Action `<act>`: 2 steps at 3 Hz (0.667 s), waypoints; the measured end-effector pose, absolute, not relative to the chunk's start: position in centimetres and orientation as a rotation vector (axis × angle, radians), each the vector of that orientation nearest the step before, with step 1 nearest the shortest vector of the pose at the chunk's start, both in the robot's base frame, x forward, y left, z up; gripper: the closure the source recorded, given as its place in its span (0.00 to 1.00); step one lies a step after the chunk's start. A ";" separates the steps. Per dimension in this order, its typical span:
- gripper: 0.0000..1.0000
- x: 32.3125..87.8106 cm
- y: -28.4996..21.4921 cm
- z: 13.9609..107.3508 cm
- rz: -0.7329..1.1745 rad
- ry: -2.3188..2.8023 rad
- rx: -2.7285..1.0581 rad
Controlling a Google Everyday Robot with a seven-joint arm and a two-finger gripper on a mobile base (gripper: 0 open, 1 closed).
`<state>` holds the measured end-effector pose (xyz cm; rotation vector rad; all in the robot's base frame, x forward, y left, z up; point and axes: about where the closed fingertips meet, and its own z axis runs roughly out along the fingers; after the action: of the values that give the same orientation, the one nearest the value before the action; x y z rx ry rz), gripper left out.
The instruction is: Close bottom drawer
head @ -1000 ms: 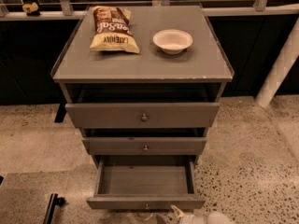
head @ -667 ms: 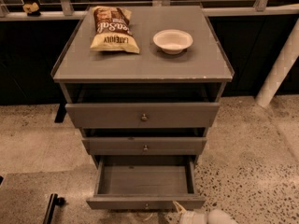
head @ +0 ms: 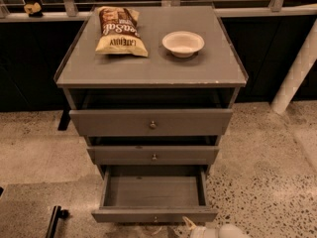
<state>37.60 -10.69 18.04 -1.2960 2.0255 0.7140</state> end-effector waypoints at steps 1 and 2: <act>0.00 36.9 -10.4 16.1 0.735 2.078 -1.310; 0.00 38.6 -9.3 14.6 0.691 2.076 -1.259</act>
Offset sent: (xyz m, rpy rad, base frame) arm 0.0389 0.0265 -0.0507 -0.0209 -0.0383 -0.1218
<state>38.57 -9.26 14.59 -1.2590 2.0757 0.6907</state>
